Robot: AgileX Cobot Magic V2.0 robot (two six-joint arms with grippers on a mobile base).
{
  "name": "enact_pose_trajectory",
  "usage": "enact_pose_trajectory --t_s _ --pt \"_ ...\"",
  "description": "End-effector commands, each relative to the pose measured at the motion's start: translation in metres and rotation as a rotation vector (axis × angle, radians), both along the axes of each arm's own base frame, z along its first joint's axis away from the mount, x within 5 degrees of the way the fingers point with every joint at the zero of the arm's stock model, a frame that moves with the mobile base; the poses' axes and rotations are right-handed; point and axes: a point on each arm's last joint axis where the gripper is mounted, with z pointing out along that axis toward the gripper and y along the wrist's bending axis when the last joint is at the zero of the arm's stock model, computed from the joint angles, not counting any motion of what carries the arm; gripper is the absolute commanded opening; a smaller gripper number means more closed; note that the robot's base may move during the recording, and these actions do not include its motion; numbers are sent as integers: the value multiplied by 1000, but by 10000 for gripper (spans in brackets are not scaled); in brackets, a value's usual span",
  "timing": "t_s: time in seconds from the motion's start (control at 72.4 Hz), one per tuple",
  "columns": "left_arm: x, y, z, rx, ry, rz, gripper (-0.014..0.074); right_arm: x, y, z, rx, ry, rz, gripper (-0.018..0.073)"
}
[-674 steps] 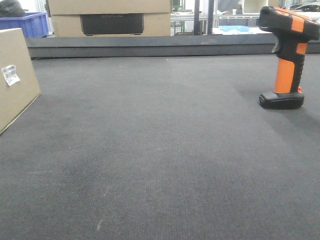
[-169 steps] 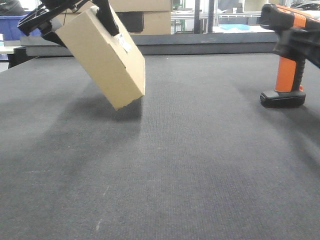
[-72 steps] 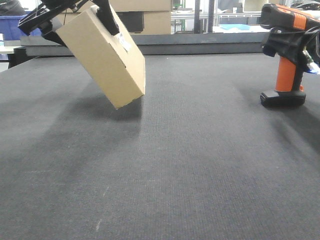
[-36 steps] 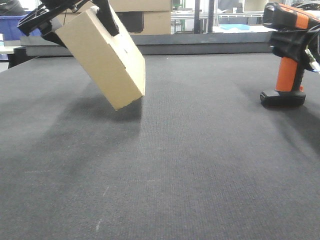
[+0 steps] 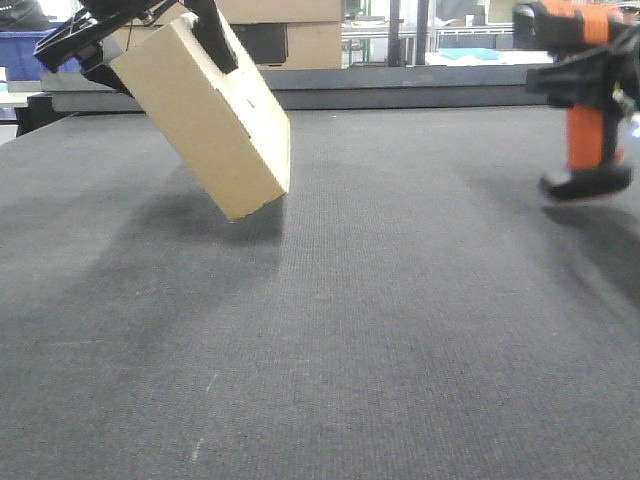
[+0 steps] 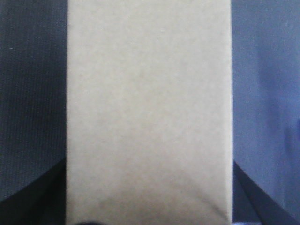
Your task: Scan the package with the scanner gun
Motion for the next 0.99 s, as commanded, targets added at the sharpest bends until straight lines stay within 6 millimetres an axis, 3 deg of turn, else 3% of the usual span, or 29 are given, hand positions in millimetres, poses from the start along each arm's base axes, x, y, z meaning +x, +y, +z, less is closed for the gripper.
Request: enact_pose_trajectory --t_s 0.0,0.097,0.387,0.594,0.718,0.981 --pt "-3 -3 4 -12 0 -4 -111 -3 -1 24 -160 -101 -7 -160" --pt "-4 -3 4 -9 13 -8 -111 -3 -1 24 -236 -85 -7 -162" --pt "-4 -3 4 -9 15 -9 -111 -3 0 23 -238 -82 -6 -162" --pt "-4 -3 4 -9 15 -9 -111 -3 -4 23 60 -136 -45 -162" --pt "-4 -3 4 -8 17 -9 -111 1 -5 9 178 -149 -55 -162" --pt "-5 -3 3 -7 21 -11 -111 7 -5 -10 211 -157 -48 -162"
